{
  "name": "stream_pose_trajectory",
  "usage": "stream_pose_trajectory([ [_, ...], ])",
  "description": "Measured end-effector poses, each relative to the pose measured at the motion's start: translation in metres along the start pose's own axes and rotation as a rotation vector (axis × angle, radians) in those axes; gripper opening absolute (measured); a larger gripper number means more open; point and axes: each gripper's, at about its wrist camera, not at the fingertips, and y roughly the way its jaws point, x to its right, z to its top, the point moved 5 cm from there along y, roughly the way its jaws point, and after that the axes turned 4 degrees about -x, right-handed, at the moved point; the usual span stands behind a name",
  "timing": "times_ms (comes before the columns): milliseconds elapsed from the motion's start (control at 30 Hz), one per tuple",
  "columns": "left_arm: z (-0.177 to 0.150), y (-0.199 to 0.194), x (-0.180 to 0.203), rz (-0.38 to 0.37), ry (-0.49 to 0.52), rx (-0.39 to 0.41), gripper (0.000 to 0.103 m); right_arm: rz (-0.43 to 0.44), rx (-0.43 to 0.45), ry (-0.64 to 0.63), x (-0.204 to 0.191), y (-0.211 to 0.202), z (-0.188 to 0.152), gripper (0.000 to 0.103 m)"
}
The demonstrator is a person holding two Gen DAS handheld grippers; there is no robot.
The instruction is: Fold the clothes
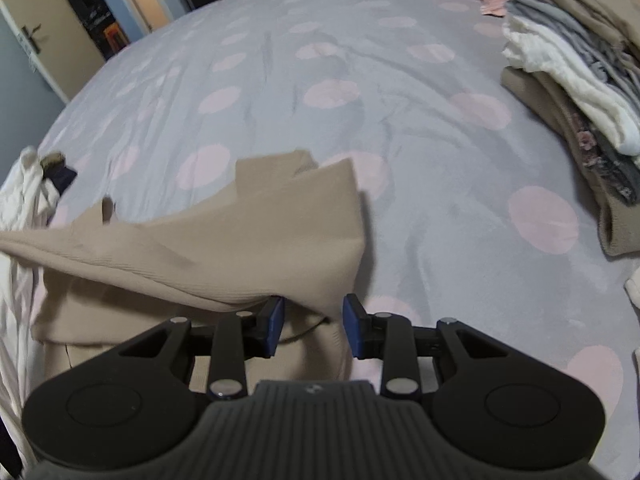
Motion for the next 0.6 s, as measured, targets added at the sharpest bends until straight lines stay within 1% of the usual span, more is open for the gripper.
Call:
stream_pose_trajectory([
  [67, -0.002, 0.002, 0.000, 0.018, 0.011, -0.018, 0.000, -0.036, -0.004, -0.017, -0.001, 0.005, -0.002, 0.035],
  [100, -0.004, 0.004, -0.002, 0.043, 0.021, -0.035, 0.000, -0.058, -0.003, -0.012, 0.002, 0.007, -0.001, 0.035],
  [133, -0.008, 0.009, -0.006, 0.076, 0.023, -0.071, 0.000, -0.080, -0.002, -0.006, 0.004, 0.008, 0.000, 0.030],
  [167, -0.013, 0.014, -0.011, 0.109, 0.025, -0.106, 0.000, -0.102, -0.001, 0.000, 0.007, 0.010, 0.000, 0.014],
  [200, -0.017, 0.019, -0.015, 0.142, 0.027, -0.142, 0.000, -0.099, -0.021, 0.017, 0.011, 0.013, 0.000, 0.012],
  [267, -0.032, 0.032, -0.028, 0.197, 0.030, -0.214, 0.000, -0.090, -0.057, 0.038, 0.015, 0.015, -0.002, 0.013],
  [400, -0.054, 0.048, -0.042, 0.250, 0.075, -0.316, 0.000, -0.100, -0.088, 0.025, 0.016, 0.011, -0.004, 0.017],
  [433, -0.054, 0.047, -0.043, 0.253, 0.083, -0.322, 0.001, -0.102, -0.096, 0.022, 0.016, 0.009, -0.005, 0.023],
  [467, -0.055, 0.047, -0.044, 0.255, 0.090, -0.327, 0.002, -0.105, -0.104, 0.019, 0.017, 0.008, -0.006, 0.027],
  [500, -0.055, 0.046, -0.045, 0.257, 0.098, -0.332, 0.002, -0.108, -0.103, 0.019, 0.018, 0.005, -0.005, 0.027],
  [567, -0.051, 0.037, -0.045, 0.272, 0.082, -0.310, 0.003, -0.117, -0.098, 0.021, 0.021, -0.003, -0.005, 0.027],
  [600, -0.049, 0.033, -0.045, 0.270, 0.070, -0.304, 0.004, -0.108, -0.094, 0.018, 0.020, -0.005, -0.004, 0.027],
])
